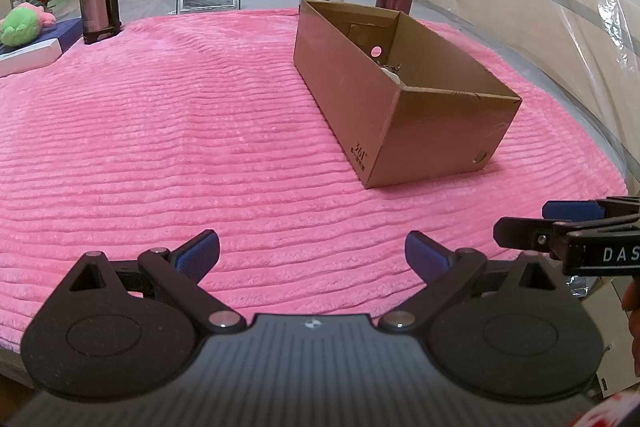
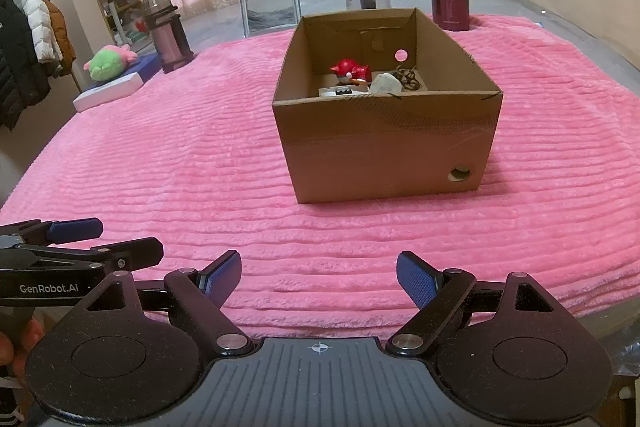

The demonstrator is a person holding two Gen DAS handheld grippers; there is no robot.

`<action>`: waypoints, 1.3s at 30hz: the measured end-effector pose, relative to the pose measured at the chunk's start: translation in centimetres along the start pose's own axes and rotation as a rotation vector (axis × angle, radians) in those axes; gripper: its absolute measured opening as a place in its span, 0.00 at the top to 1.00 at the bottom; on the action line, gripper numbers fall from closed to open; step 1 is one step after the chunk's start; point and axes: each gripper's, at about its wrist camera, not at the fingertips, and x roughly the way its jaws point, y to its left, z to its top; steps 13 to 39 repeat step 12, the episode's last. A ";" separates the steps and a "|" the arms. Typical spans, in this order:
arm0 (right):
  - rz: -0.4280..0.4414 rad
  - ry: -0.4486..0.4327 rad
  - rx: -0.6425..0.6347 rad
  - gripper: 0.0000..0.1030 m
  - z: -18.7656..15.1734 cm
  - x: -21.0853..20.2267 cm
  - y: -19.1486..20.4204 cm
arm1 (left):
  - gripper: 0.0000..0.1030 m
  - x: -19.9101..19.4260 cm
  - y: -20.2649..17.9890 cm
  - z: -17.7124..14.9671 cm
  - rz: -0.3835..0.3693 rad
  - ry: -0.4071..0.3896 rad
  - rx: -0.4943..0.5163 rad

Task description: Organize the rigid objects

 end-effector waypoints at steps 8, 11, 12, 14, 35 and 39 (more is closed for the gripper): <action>0.001 0.001 0.000 0.20 0.1 0.1 0.0 | 0.05 0.1 0.1 0.1 -0.003 -0.003 0.003; 0.001 0.002 -0.001 0.20 0.1 0.0 0.1 | 0.05 0.1 0.2 0.1 -0.007 -0.016 -0.001; 0.002 0.001 -0.001 0.20 0.1 0.0 0.2 | 0.05 0.1 0.3 0.1 -0.010 -0.015 -0.004; 0.002 0.001 -0.001 0.20 0.1 0.0 0.2 | 0.05 0.1 0.3 0.1 -0.010 -0.015 -0.004; 0.002 0.001 -0.001 0.20 0.1 0.0 0.2 | 0.05 0.1 0.3 0.1 -0.010 -0.015 -0.004; 0.002 0.001 -0.001 0.20 0.1 0.0 0.2 | 0.05 0.1 0.3 0.1 -0.010 -0.015 -0.004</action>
